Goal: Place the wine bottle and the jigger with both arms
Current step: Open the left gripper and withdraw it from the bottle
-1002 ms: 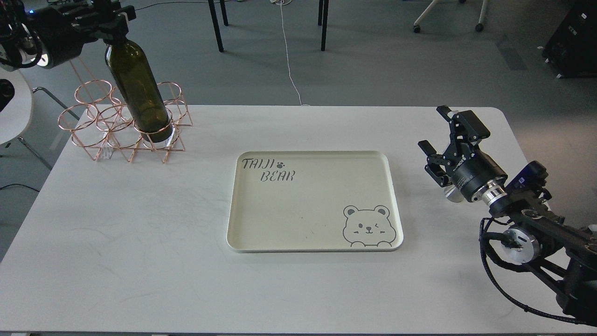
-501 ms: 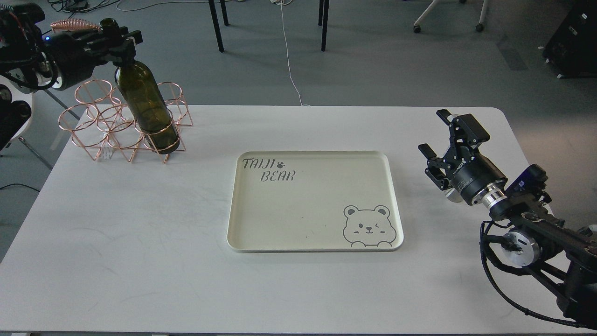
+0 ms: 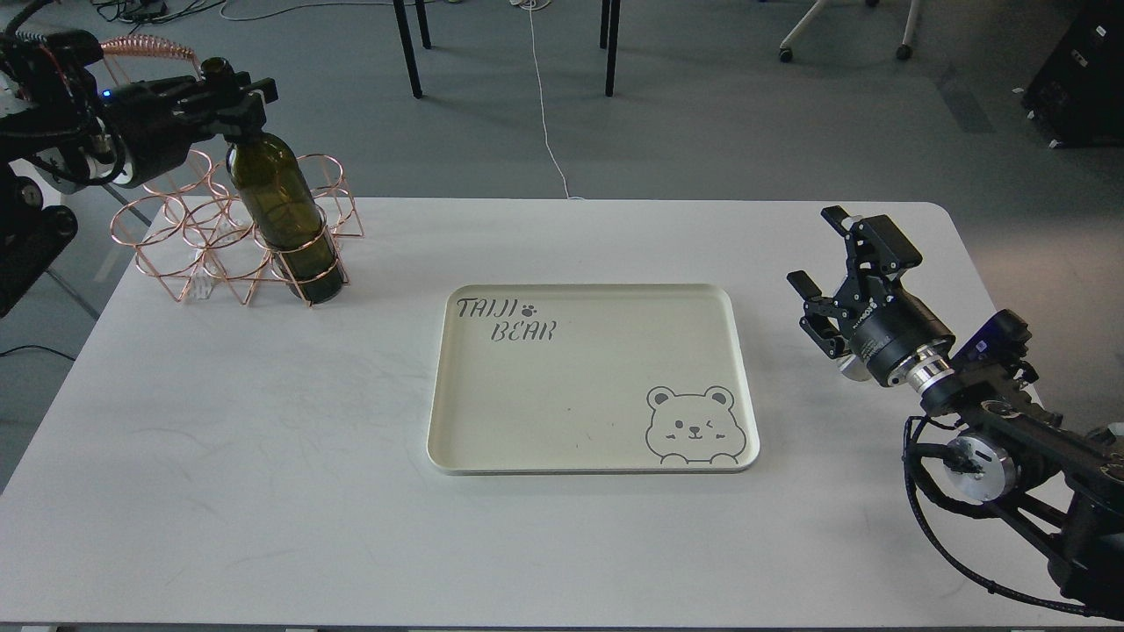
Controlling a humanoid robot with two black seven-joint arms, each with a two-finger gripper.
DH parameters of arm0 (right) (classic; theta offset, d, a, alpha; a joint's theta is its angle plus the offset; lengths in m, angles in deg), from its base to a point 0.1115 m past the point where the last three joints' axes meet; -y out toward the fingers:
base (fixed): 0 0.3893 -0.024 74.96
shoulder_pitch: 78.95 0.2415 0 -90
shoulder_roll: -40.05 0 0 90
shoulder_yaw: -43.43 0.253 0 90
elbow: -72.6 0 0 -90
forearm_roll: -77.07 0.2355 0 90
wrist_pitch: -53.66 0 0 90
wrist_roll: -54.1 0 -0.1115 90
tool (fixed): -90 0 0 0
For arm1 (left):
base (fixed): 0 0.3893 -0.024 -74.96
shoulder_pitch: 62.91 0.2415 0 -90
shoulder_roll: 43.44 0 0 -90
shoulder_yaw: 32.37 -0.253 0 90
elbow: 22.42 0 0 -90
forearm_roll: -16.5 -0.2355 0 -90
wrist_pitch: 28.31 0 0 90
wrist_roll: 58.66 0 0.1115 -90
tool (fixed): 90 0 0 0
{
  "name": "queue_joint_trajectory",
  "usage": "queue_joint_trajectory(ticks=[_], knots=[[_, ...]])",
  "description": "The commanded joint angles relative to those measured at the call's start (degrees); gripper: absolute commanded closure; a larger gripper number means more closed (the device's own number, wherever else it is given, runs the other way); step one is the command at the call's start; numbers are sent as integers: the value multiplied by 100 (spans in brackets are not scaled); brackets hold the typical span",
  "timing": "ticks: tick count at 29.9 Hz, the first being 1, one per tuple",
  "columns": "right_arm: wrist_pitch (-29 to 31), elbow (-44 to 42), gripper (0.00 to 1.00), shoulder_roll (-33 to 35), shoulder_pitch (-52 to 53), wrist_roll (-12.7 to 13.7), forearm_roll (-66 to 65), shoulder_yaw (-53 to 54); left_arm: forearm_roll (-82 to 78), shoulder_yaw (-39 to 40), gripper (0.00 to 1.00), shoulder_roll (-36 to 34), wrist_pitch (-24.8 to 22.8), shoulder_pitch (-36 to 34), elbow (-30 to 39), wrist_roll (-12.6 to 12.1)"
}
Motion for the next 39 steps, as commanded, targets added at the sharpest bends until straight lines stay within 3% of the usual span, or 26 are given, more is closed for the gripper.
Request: queue_joint_trajectory(ticks=[1,8,14,18,27,30,35,39], knots=[[0,2,3,-6,-1,0,0,0,-15,-3,55,-13,4,-1,-4,-2],[0,2,3,3,-1,0,0,0,2,6,21,-13,4,-19,-4,-2],[0,2,3,3,-1,0,0,0,117,-3,10,-48,4,16,66,-2],[0,2,3,3,8,0,0,0,125,15,8,-171,13,43,153,-2],[-9,-7,3,3,8,0,0,26,600,32,7,-1348,4,525,1664,-2],[-114,-7,3,-23,-10,0,0,122,696,120,5,-1638,56,859,1964,-2],[-571,-16,3,-348,-36,0,0,438,1057,409,3,-1964,592,1526,2657,-2],[-660,-16,3,-603,-255,0,0,790,1591,1172,2,-2008,663,2378,3544,-2]])
